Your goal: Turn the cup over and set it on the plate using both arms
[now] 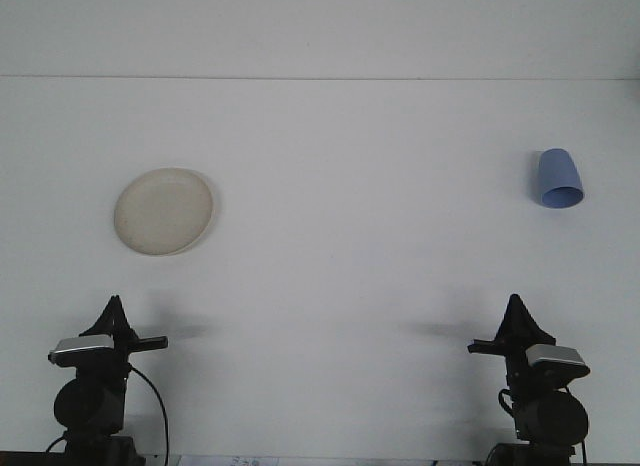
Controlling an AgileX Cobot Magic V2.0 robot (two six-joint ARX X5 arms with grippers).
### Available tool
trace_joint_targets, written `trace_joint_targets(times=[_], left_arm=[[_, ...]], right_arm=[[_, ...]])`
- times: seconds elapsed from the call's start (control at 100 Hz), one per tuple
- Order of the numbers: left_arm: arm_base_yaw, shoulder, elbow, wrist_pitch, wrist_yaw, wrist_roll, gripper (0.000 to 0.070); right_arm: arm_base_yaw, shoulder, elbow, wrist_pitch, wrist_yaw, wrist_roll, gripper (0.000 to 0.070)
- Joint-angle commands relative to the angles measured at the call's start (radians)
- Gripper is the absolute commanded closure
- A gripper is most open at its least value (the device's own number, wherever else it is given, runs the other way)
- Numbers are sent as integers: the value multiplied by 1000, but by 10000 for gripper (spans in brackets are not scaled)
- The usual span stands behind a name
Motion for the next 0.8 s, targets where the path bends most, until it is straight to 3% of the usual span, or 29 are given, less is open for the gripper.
trace_joint_targets(times=[0.0, 0.09, 0.2, 0.24, 0.33, 0.38, 0.51, 0.79], left_arm=[[1, -1, -19, 10, -5, 5, 684], [1, -1, -19, 10, -5, 5, 684], [1, -1, -19, 10, -5, 5, 684], [1, -1, -19, 10, -5, 5, 684], [1, -1, -19, 10, -5, 5, 684], [1, -1, -19, 10, -5, 5, 684], [1, -1, -19, 10, -5, 5, 684], [1, -1, -19, 10, -5, 5, 684]], right_arm=[[0, 1, 63, 2, 55, 81, 697], [0, 42, 183, -59, 151, 67, 698], [0, 146, 364, -148, 200, -51, 680], [0, 192, 430, -180, 210, -97, 596], [0, 294, 561, -251, 232, -169, 294], [0, 348, 622, -293, 249, -199, 214], [-1, 495, 741, -374, 260, -271, 209], [-84, 806, 804, -306, 241, -319, 209]])
